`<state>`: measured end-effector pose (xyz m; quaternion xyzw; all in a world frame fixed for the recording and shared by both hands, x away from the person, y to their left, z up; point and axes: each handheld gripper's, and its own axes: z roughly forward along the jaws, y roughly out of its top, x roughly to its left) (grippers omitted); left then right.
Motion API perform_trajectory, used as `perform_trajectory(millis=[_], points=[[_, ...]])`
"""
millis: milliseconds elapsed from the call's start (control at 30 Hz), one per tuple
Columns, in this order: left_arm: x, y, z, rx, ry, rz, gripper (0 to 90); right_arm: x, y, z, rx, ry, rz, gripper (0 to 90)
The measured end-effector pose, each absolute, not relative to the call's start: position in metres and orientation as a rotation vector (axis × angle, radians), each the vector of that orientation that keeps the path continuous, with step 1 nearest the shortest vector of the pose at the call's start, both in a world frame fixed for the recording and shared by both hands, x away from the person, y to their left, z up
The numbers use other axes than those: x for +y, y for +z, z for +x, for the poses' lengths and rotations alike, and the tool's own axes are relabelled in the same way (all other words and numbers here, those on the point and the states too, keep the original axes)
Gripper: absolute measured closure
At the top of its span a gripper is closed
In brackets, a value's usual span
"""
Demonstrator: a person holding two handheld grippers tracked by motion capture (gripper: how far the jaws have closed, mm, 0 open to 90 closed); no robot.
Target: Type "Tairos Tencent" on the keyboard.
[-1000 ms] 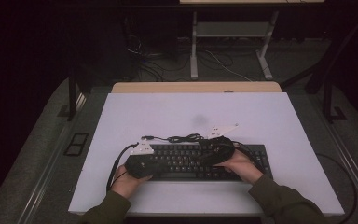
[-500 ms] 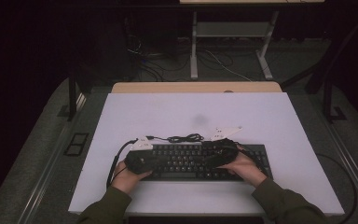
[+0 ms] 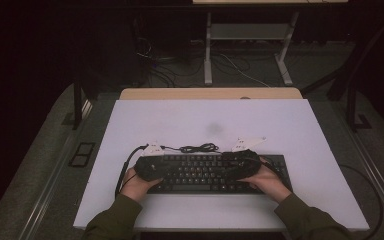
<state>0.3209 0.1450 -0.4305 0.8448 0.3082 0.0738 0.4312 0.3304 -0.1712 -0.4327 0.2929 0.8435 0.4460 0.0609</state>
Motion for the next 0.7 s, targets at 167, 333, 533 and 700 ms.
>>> perform_trajectory(millis=[167, 333, 533, 700], points=[[0.1468, -0.4319, 0.3249, 0.793, 0.196, 2.108, 88.8, -0.1740, -0.4329, 0.3295, 2.542, 1.347, 0.894, 25.9], [0.1471, -0.4328, 0.3260, 0.796, 0.192, 2.116, 88.8, -0.1751, -0.4332, 0.3290, 2.540, 1.345, 0.902, 25.9], [0.1464, -0.4335, 0.3260, 0.792, 0.189, 2.127, 88.8, -0.1754, -0.4330, 0.3291, 2.536, 1.347, 0.896, 25.9], [0.1457, -0.4346, 0.3261, 0.793, 0.186, 2.132, 88.8, -0.1757, -0.4326, 0.3292, 2.535, 1.347, 0.898, 25.9]])
